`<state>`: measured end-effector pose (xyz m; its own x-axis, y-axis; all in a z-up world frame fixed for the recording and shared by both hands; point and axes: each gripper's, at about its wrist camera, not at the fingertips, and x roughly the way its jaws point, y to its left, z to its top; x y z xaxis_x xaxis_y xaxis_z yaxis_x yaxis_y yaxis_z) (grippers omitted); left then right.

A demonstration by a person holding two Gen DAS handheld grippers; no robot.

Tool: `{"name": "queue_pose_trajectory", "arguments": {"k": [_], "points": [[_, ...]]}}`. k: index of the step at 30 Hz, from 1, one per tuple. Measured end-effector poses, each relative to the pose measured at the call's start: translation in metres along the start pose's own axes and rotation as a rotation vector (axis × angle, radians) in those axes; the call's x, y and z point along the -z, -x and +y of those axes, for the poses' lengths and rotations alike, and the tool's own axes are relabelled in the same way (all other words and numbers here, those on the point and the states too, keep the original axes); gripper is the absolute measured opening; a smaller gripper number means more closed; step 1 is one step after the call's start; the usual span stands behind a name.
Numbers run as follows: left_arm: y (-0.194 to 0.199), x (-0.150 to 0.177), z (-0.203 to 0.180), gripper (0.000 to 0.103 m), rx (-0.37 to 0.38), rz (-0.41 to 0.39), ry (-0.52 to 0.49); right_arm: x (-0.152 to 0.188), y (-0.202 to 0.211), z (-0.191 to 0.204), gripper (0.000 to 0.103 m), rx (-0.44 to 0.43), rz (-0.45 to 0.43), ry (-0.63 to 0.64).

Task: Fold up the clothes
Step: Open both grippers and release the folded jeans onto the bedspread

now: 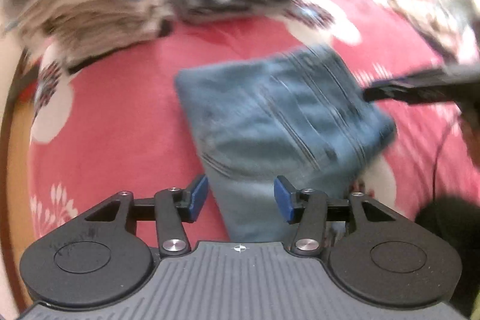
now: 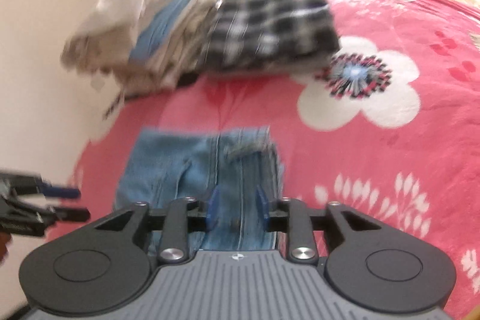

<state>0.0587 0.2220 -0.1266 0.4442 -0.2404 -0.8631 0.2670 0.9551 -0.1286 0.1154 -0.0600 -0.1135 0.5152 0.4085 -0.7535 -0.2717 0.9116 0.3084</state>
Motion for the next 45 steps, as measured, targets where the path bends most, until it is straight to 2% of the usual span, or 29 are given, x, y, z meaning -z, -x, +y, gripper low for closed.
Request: {"name": "queue_pose_trajectory", "arguments": {"k": [2, 4, 6, 9, 12, 16, 18, 20, 22, 25, 28, 31, 33, 35, 37, 41, 45], "points": [[0.001, -0.004, 0.004, 0.053, -0.003, -0.014, 0.047, -0.008, 0.005, -0.003, 0.056, -0.01, -0.016, -0.011], [0.0, -0.005, 0.001, 0.056, -0.007, -0.02, 0.058, -0.011, 0.009, -0.004, 0.087, -0.032, -0.031, -0.016], [-0.003, -0.005, -0.003, 0.059, -0.003, -0.015, 0.065, -0.012, 0.013, -0.004, 0.1, -0.048, -0.057, -0.016], [-0.007, -0.003, -0.006, 0.065, -0.019, 0.011, 0.071, -0.011, 0.015, -0.008, 0.103, -0.064, -0.063, -0.048], [-0.011, -0.001, -0.012, 0.066, -0.031, 0.029, 0.073, -0.008, 0.016, -0.012, 0.103, -0.042, -0.076, -0.075], [-0.013, 0.0, -0.015, 0.073, -0.03, 0.04, 0.101, -0.003, 0.021, -0.016, 0.103, -0.012, -0.109, -0.077], [-0.015, 0.0, -0.017, 0.075, -0.025, 0.049, 0.12, -0.002, 0.017, -0.021, 0.103, -0.003, -0.086, -0.1], [-0.016, -0.001, -0.019, 0.084, -0.018, 0.051, 0.131, -0.001, 0.013, -0.026, 0.103, 0.008, -0.061, -0.124], [-0.017, -0.002, -0.021, 0.088, -0.016, 0.049, 0.138, 0.001, 0.009, -0.031, 0.103, 0.014, -0.04, -0.151], [-0.022, -0.003, -0.023, 0.09, -0.035, 0.059, 0.15, 0.003, 0.006, -0.035, 0.103, 0.023, -0.029, -0.168], [-0.027, -0.003, -0.022, 0.09, -0.076, 0.066, 0.156, 0.007, 0.001, -0.021, 0.1, 0.045, -0.017, -0.085], [-0.034, -0.003, -0.021, 0.09, -0.14, 0.096, 0.163, 0.013, -0.007, 0.002, 0.093, 0.024, 0.0, 0.031], [-0.036, -0.003, -0.019, 0.09, -0.152, 0.107, 0.175, 0.015, -0.015, 0.016, 0.083, 0.012, 0.016, 0.097], [-0.038, -0.003, -0.017, 0.09, -0.159, 0.115, 0.185, 0.018, -0.023, 0.029, 0.076, 0.0, 0.031, 0.163], [-0.04, -0.004, -0.016, 0.09, -0.164, 0.122, 0.193, 0.021, -0.032, 0.041, 0.063, -0.005, 0.053, 0.223], [-0.047, -0.008, -0.014, 0.09, -0.168, 0.129, 0.22, 0.036, -0.061, 0.049, 0.058, 0.028, 0.143, 0.308], [-0.05, -0.011, -0.015, 0.09, -0.161, 0.134, 0.223, 0.045, -0.075, 0.054, 0.061, 0.073, 0.181, 0.371]]}}
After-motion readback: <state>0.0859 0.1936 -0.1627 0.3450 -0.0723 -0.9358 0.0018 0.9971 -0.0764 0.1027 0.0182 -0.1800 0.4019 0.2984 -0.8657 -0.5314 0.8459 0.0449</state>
